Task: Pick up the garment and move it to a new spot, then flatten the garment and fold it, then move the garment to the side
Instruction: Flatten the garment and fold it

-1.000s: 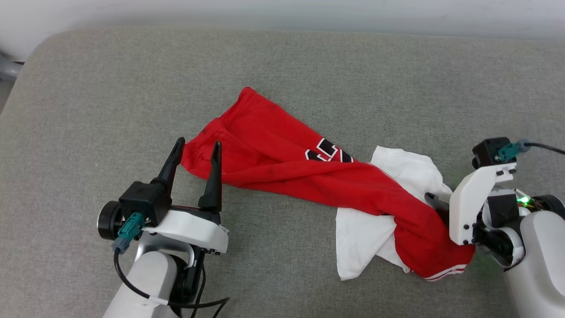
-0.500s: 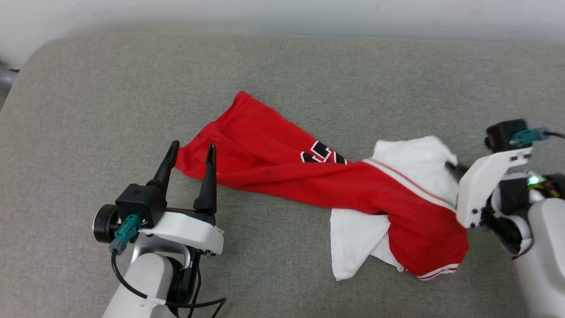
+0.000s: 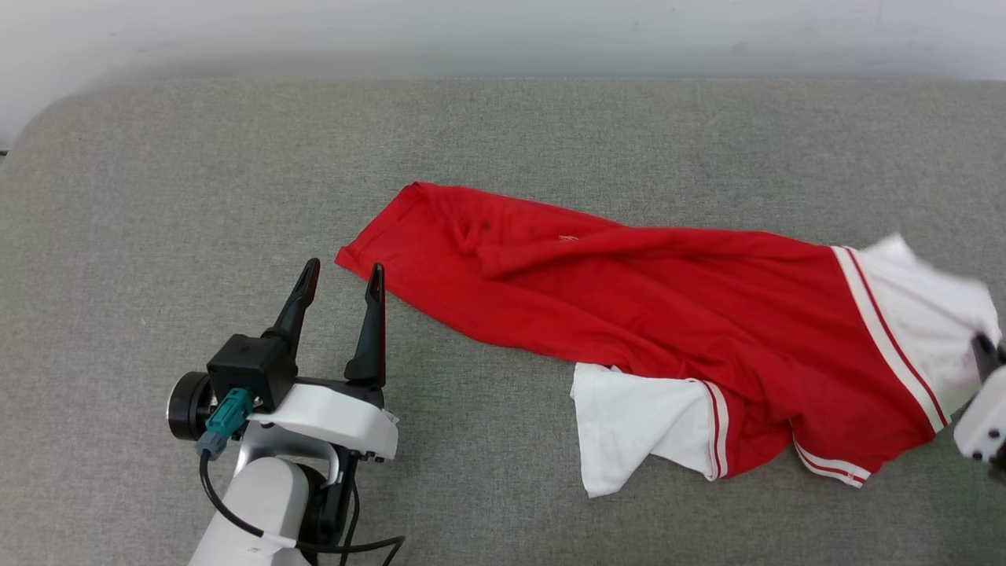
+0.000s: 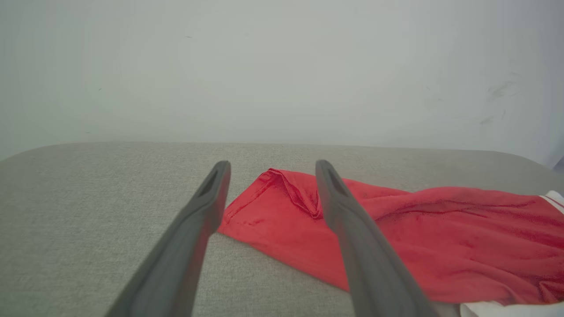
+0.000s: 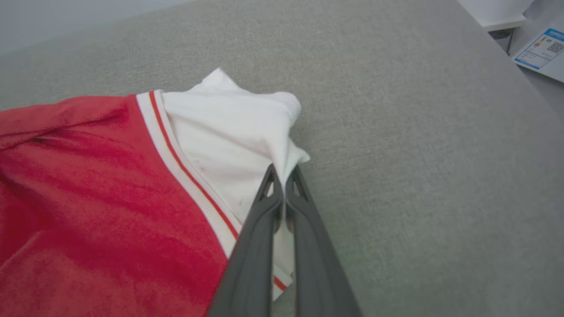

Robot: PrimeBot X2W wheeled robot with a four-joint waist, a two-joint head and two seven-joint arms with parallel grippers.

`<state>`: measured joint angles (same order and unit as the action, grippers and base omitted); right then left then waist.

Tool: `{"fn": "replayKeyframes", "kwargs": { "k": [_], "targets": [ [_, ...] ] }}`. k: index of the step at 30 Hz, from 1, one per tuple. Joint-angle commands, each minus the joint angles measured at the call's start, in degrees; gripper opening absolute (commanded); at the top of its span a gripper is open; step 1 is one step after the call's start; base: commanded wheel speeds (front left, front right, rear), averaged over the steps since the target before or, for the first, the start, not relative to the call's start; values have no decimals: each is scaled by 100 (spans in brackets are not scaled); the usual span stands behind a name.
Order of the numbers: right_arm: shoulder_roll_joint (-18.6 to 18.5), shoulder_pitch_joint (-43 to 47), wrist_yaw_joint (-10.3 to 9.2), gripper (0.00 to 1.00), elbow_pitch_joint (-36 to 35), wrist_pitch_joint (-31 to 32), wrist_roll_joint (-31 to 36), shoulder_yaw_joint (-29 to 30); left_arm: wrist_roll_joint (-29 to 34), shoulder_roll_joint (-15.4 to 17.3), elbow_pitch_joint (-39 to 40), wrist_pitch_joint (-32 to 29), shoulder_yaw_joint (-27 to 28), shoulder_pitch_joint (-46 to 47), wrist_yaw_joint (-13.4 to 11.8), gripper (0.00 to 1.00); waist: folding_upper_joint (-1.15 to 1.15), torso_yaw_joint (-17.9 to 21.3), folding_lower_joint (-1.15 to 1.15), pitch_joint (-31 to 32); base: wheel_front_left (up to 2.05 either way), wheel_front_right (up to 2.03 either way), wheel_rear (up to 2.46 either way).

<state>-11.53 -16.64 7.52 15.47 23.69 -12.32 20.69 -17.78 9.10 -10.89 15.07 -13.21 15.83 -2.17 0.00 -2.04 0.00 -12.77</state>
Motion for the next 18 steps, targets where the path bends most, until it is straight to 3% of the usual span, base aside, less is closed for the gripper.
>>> {"fn": "replayKeyframes", "kwargs": {
  "k": [1, 4, 5, 6, 7, 8, 18],
  "targets": [
    [105, 132, -5, 0, 85, -54, 37, 146, 42, 12, -14, 14, 19, -36, 32, 100, 0, 1, 0, 1, 0, 0, 0],
    [274, 274, -7, 0, 360, -205, 20, 365, 57, 9, -47, 14, 34, -55, 49, 100, 0, 11, 0, 12, 0, 0, 0],
    [317, 282, -5, 10, 432, -303, -20, 377, 67, 10, -57, 14, 48, -63, 48, 100, 0, 19, 0, 18, 0, 0, 0],
    [353, 288, -6, 52, 501, -391, -80, 381, 65, 8, -62, 14, 59, -67, 56, 100, 0, 25, 0, 24, 0, 0, 0],
    [353, 288, -6, 52, 501, -391, -80, 381, 65, 8, -62, 14, 59, -67, 56, 100, 0, 25, 0, 24, 0, 0, 0],
    [376, 278, -6, 100, 523, -544, -115, 356, 73, 13, -71, 14, 66, -73, 61, 100, 0, 31, 0, 33, 0, 0, 0],
    [459, 155, -6, 100, -13, -2289, 111, -105, 106, 59, -145, 15, 105, -151, 70, 100, 0, 99, 0, 196, 0, 0, 0]
  ]
}}
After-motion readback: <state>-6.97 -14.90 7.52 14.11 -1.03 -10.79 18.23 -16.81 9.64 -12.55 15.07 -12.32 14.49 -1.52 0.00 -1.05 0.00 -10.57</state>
